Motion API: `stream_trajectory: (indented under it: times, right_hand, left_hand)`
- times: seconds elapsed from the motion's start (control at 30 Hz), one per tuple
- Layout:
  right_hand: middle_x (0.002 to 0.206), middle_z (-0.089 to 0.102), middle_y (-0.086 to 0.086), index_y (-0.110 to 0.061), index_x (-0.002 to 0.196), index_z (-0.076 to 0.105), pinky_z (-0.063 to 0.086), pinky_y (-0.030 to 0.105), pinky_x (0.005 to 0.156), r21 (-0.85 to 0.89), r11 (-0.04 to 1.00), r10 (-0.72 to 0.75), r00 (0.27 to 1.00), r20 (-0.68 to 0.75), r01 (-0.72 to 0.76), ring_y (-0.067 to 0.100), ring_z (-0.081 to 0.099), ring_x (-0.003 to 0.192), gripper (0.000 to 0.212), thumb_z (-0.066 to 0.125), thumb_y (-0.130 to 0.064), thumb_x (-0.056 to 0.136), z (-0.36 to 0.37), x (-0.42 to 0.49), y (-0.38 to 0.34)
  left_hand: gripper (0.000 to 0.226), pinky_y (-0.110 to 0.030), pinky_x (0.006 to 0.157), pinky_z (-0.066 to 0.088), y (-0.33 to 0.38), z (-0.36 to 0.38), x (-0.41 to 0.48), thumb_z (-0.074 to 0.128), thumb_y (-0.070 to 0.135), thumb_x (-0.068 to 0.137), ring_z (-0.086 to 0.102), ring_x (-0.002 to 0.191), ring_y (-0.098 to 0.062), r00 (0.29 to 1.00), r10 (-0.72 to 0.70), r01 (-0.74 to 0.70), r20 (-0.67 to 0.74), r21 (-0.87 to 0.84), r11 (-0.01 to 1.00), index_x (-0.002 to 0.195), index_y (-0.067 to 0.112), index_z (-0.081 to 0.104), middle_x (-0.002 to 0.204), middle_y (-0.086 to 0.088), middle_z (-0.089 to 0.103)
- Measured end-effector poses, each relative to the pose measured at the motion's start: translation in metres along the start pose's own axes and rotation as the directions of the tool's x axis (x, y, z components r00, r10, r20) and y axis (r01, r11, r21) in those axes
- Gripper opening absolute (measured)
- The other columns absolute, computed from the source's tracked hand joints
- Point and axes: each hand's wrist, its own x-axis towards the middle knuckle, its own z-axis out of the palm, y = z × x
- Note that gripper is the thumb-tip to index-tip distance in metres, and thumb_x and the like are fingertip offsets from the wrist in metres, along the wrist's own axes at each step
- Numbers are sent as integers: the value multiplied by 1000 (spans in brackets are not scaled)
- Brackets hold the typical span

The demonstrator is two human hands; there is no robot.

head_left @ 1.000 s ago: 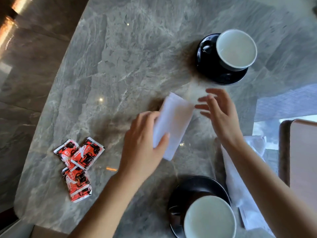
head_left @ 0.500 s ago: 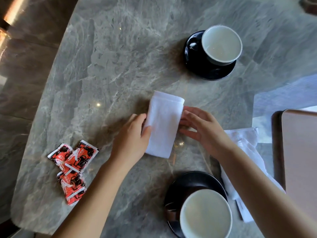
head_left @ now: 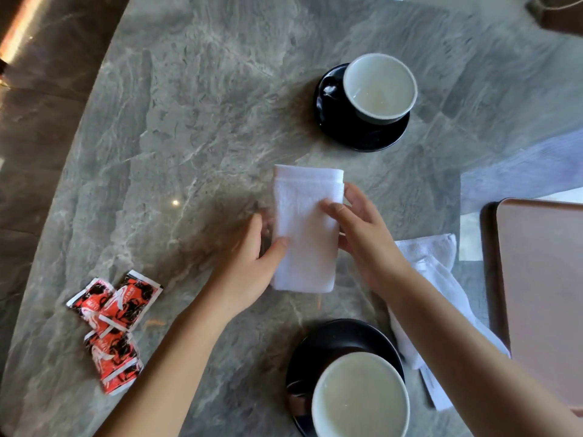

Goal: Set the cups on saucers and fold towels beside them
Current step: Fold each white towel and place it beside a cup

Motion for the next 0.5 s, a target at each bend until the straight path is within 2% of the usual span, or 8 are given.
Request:
stream_trajectory:
  times: [0.03,0.1,0.17,0.23,0.33,0.4,0.5]
  right_hand:
    - [87,71,-5,-18,112,57,52,26,73,20,1000,-6,1000,-21,6,9,66,82,21,54,-22,92,-6,0,-2]
    - [83,69,-7,-19,105,60,50,20,66,90,996,-3,998,-62,9,7,64,77,17,52,-21,91,-19,0,-6]
    - [81,66,-4,-20,95,60,47,24,68,147,989,15,993,-118,2,10,62,77,10,50,-20,90,-35,-1,-9]
    - [80,64,-2,-22,90,60,46,26,68,175,985,21,986,-168,9,10,60,76,10,50,-20,87,-52,-2,-11]
    - [83,62,2,-22,90,60,43,31,72,222,975,30,978,-205,17,15,58,80,14,50,-23,81,-75,-3,-13]
    - [90,59,9,-14,97,58,41,37,75,262,965,41,972,-231,22,21,56,86,25,50,-25,76,-91,-2,-14]
    - [99,55,14,7,111,50,38,41,80,278,960,72,959,-274,8,25,52,91,53,50,-28,71,-112,5,-19]
  left_hand:
    - [37,-12,75,50,4,4,3,49,30,93,55,106,8,999,-4,7,54,-65,998,129,34,41,120,23,56]
    - [46,-14,80,50,11,15,10,55,24,91,57,104,10,994,-18,35,110,-151,988,134,29,40,115,23,61]
    - [53,-17,81,50,18,27,16,62,24,87,60,99,9,990,-38,58,134,-149,987,134,29,40,103,25,67]
    - [53,-15,79,51,26,39,22,66,26,83,62,99,7,984,-27,52,176,-139,989,130,31,44,100,27,68]
    - [49,-14,76,51,39,59,33,67,31,75,64,98,-2,967,8,30,254,-147,989,120,41,51,106,13,69]
    - [40,-13,76,51,50,73,40,67,32,76,63,99,-1,951,30,8,309,-119,993,111,47,54,107,15,69]
    - [26,-18,86,52,63,93,55,66,23,84,62,104,-4,934,49,-9,353,-113,994,106,36,62,109,13,70]
